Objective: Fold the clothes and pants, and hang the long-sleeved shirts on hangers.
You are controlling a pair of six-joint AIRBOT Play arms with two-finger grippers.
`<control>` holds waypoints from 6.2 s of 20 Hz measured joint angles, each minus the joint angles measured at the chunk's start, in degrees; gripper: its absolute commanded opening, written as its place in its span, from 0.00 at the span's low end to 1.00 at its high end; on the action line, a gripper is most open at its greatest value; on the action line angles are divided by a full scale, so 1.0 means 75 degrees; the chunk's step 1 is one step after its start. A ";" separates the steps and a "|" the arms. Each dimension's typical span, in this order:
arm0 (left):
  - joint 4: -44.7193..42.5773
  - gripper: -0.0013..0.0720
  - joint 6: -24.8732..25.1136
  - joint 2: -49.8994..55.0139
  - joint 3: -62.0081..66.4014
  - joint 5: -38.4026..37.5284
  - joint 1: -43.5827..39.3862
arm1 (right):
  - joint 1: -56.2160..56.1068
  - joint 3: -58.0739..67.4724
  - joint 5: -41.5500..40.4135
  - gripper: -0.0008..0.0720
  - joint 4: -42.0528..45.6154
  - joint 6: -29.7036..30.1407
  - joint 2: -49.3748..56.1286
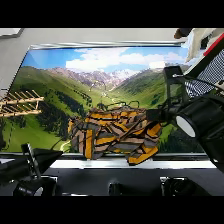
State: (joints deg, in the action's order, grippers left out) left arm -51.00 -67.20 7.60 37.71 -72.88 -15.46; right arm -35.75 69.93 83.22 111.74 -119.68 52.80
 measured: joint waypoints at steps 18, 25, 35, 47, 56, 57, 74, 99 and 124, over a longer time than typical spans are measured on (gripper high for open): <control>0.0819 0.04 -0.1128 -0.0886 -0.0522 -0.0836 -0.0067 | 0.0000 0.0000 0.0096 0.05 0.0245 -0.0332 0.0335; 0.0898 0.04 -0.0577 -0.0178 -0.0647 -0.0262 -0.0067 | 0.0000 0.0000 0.0087 0.05 0.0195 -0.0344 0.0335; 0.1227 0.04 0.0699 0.0609 -0.0653 0.0082 -0.0067 | 0.0000 0.0000 -0.0052 0.05 0.0189 -0.0338 0.0335; 0.1588 0.04 0.2906 0.1766 -0.0653 0.0431 -0.0067 | 0.0000 0.0017 -0.0379 0.05 -0.0038 -0.0321 0.0119; 0.2040 0.04 0.4124 0.2675 -0.0644 0.0970 -0.0067 | 0.0000 0.0064 -0.1043 0.05 -0.0749 -0.0230 -0.0466; 0.2124 0.04 0.4226 0.2763 -0.0644 0.0994 -0.0067 | 0.0000 0.0102 -0.1107 0.05 -0.0793 -0.0230 -0.0498; 0.3442 0.04 0.5476 0.4261 -0.0644 0.2151 -0.1043 | 0.0000 0.0530 -0.1489 0.05 -0.1399 -0.0079 -0.0580; 0.4406 0.04 0.5960 0.4704 -0.0644 0.3075 -0.1527 | 0.0000 0.0551 -0.1145 0.47 -0.1364 0.0166 -0.0662; 0.4406 0.04 0.5960 0.4704 -0.0644 0.3063 -0.1530 | 0.5085 0.0892 0.0058 0.95 -0.3911 0.9398 0.0959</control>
State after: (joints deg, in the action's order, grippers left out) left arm -17.96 -22.50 42.87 32.88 -49.91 -26.94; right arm 2.39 76.62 83.66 82.41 -49.19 59.99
